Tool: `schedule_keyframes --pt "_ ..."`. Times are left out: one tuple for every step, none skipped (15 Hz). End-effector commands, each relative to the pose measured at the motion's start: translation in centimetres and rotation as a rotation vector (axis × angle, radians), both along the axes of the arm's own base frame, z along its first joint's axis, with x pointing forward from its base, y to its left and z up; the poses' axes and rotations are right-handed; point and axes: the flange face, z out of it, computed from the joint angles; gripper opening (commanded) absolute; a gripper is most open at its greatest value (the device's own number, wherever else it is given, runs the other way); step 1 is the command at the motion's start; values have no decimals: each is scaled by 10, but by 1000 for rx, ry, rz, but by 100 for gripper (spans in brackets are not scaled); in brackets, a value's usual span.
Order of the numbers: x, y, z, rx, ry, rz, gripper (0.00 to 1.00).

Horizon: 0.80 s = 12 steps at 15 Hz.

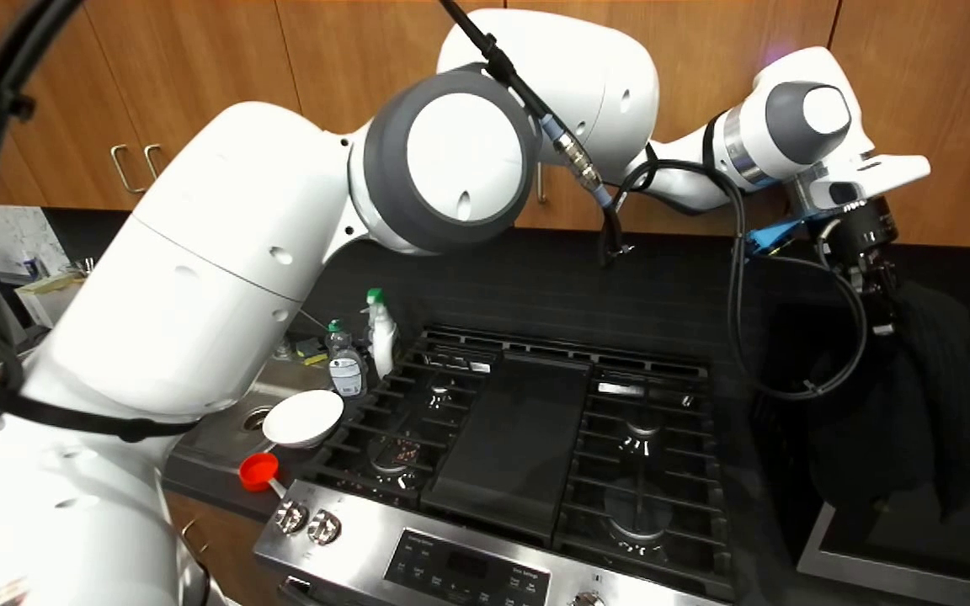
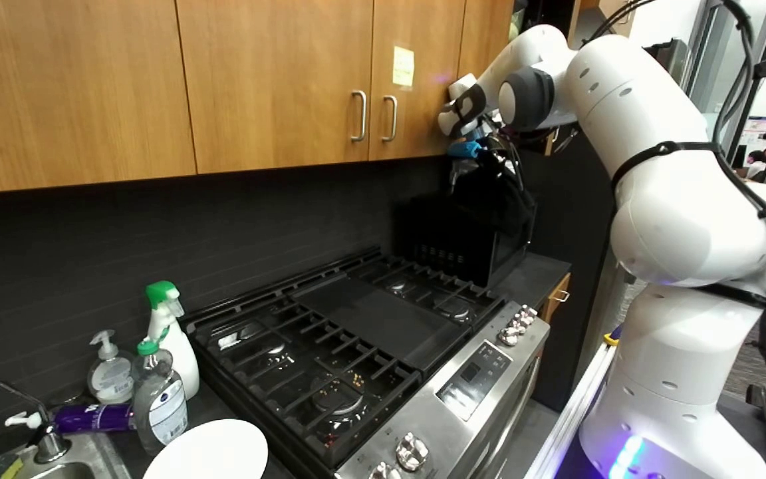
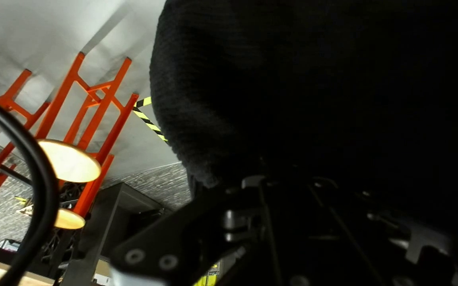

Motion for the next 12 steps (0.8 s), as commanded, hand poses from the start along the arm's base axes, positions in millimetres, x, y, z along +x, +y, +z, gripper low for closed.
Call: schedule_keyframes --pt "11 13 5 -37 1 -40 2" --pt "10 14 7 -48 0 -67 2" --pt "10 14 9 -61 -4 -98 2" --pt "8 14 10 -69 -3 -131 2" --pt "6 15 10 -78 -7 -161 2" --pt "5 15 10 -89 -10 -196 2" --pt "2 16 12 -97 -8 -234 2" --pt "-2 14 13 -93 -8 -274 2" --pt "-4 16 13 -96 -9 -312 2" --pt "-6 17 14 -96 -9 -348 2" --pt "-10 13 13 -94 -12 -382 2" --pt "-14 10 13 -83 -10 -406 2"
